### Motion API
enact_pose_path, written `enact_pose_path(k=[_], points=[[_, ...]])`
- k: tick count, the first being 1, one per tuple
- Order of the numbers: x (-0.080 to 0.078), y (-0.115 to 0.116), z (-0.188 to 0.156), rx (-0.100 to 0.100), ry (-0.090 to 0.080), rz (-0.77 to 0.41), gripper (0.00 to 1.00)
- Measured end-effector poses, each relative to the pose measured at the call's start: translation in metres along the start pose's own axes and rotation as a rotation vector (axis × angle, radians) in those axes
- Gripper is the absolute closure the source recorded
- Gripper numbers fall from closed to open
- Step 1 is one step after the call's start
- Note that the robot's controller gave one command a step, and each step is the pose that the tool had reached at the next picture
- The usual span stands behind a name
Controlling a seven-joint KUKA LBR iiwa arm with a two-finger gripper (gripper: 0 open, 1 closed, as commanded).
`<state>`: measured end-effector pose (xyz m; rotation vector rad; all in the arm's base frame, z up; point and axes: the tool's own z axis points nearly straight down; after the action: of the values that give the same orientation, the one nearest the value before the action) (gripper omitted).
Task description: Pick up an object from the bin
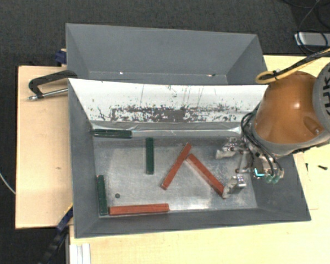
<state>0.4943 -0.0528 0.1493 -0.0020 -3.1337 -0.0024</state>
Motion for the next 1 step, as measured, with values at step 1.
enact_pose_path(k=[1], points=[[-0.0019,0.0001,-0.0041,0.001,-0.009,-0.001,0.0]])
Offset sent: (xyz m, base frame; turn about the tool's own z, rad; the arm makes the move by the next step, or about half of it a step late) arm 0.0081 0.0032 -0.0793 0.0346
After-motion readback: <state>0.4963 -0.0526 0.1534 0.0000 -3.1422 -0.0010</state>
